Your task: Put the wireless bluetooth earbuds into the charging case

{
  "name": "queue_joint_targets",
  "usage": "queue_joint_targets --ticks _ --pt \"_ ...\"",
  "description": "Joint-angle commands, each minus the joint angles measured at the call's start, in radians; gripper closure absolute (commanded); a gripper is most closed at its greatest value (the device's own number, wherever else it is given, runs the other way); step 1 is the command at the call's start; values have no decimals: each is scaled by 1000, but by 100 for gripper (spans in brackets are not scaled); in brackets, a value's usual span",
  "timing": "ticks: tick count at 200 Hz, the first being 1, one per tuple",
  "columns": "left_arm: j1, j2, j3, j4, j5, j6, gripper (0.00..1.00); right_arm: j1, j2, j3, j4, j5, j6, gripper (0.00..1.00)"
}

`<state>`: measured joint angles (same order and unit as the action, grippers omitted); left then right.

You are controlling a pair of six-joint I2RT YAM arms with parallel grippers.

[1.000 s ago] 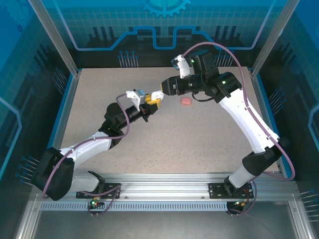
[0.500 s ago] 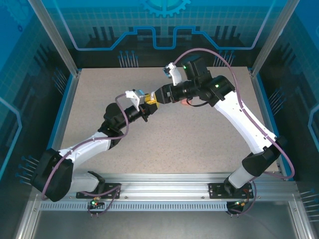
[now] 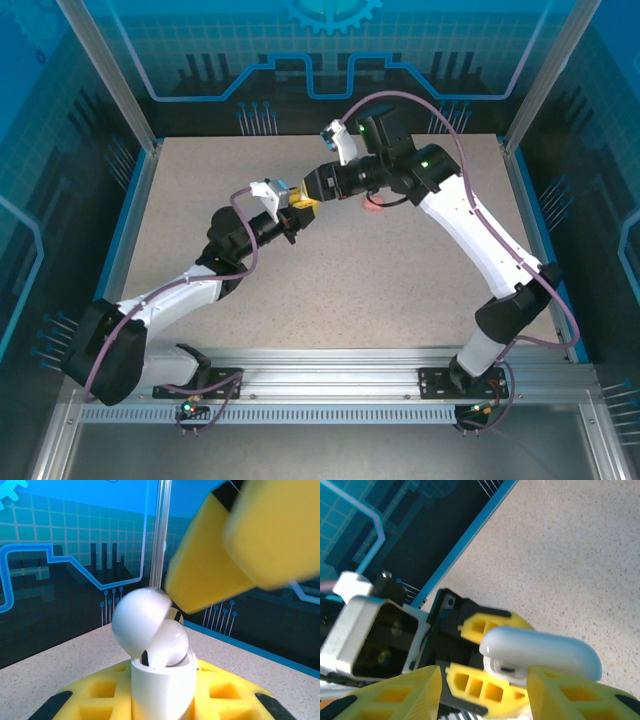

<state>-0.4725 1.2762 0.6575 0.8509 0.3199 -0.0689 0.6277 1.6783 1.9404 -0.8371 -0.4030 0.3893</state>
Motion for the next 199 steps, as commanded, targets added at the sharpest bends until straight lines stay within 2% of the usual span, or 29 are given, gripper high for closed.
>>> queue_joint_targets --ticks 1,37,60,92,117,161,199 --pt "-3 -34 -11 48 22 31 100 -9 36 73 0 -20 5 51" --pt "-2 -34 -15 51 24 31 100 -21 84 132 -9 -39 14 52" --pt "-2 -37 -23 57 27 46 100 -41 50 118 0 -26 16 53" --pt "-7 -42 -91 176 66 140 100 -95 -79 -4 29 14 20 53" --pt "-9 -66 -98 155 108 184 100 -140 -210 -185 95 44 33 52" --pt "-8 -45 -63 167 212 180 100 -177 -301 -310 47 52 -7 52" --pt "-3 28 -48 324 257 89 100 -182 -381 -386 15 66 -53 51"
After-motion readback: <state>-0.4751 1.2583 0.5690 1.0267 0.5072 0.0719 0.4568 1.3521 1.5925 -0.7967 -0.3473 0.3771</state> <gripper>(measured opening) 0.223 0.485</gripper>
